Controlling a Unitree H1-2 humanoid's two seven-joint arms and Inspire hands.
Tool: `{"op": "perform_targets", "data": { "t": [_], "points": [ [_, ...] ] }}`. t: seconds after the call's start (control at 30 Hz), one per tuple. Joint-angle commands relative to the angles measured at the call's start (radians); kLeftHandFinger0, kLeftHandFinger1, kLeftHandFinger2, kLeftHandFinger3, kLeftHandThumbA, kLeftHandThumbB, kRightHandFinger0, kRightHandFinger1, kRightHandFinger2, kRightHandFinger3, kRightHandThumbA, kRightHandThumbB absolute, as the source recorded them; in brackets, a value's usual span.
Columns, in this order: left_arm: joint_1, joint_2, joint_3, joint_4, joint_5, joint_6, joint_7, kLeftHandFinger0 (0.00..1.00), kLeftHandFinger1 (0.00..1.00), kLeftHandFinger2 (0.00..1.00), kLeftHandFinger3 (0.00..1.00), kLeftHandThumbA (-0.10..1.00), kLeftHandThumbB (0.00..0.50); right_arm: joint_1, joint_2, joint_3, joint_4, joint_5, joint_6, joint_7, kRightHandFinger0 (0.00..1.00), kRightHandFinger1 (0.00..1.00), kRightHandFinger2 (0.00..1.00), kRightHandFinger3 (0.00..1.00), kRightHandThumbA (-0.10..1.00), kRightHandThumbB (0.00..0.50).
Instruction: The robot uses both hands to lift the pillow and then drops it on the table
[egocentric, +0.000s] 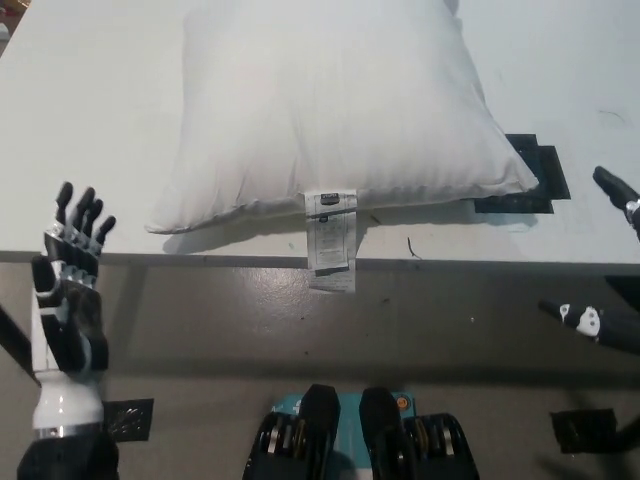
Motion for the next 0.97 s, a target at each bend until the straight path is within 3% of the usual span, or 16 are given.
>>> {"op": "perform_targets", "data": {
  "t": [0.0, 0.2, 0.4, 0.53, 0.63, 0.73, 0.93],
  "points": [
    [-0.03, 0.002, 0.02, 0.008, -0.019, -0.089, -0.014, 1.0, 1.0, 1.0, 1.0, 1.0, 0.233, -0.054, -0.002, -0.029, -0.01, -0.066, -0.018, -0.025, 1.0, 1.0, 1.0, 1.0, 1.0, 0.102],
    [-0.032, 0.014, 0.026, 0.026, 0.034, -0.136, -0.011, 1.0, 1.0, 1.0, 1.0, 1.0, 0.191, -0.071, 0.01, -0.048, 0.0, -0.103, -0.022, -0.031, 1.0, 1.0, 1.0, 1.0, 1.0, 0.122],
    [-0.034, 0.014, 0.033, 0.031, 0.048, -0.145, -0.002, 1.0, 1.0, 1.0, 1.0, 1.0, 0.234, -0.072, 0.017, -0.061, 0.006, -0.106, -0.014, -0.02, 1.0, 1.0, 1.0, 1.0, 1.0, 0.152],
    [-0.035, 0.016, 0.032, 0.029, 0.063, -0.135, -0.001, 1.0, 1.0, 1.0, 1.0, 1.0, 0.233, -0.071, 0.018, -0.065, 0.01, -0.106, -0.017, -0.018, 1.0, 1.0, 1.0, 1.0, 1.0, 0.15],
    [-0.037, 0.018, 0.032, 0.029, 0.069, -0.114, 0.001, 1.0, 1.0, 1.0, 1.0, 1.0, 0.2, -0.073, 0.02, -0.067, 0.009, -0.098, -0.003, -0.01, 1.0, 1.0, 1.0, 1.0, 1.0, 0.163],
    [-0.045, 0.03, 0.025, 0.025, 0.052, -0.087, -0.015, 1.0, 1.0, 1.0, 1.0, 1.0, 0.167, -0.072, 0.014, -0.064, 0.011, -0.091, 0.02, 0.006, 1.0, 1.0, 1.0, 1.0, 1.0, 0.143],
    [-0.038, 0.028, 0.025, -0.009, 0.002, 0.022, -0.014, 1.0, 1.0, 1.0, 1.0, 1.0, 0.19, -0.07, 0.002, -0.055, 0.002, -0.095, 0.075, 0.034, 1.0, 1.0, 1.0, 1.0, 1.0, 0.064]
  ]
}}
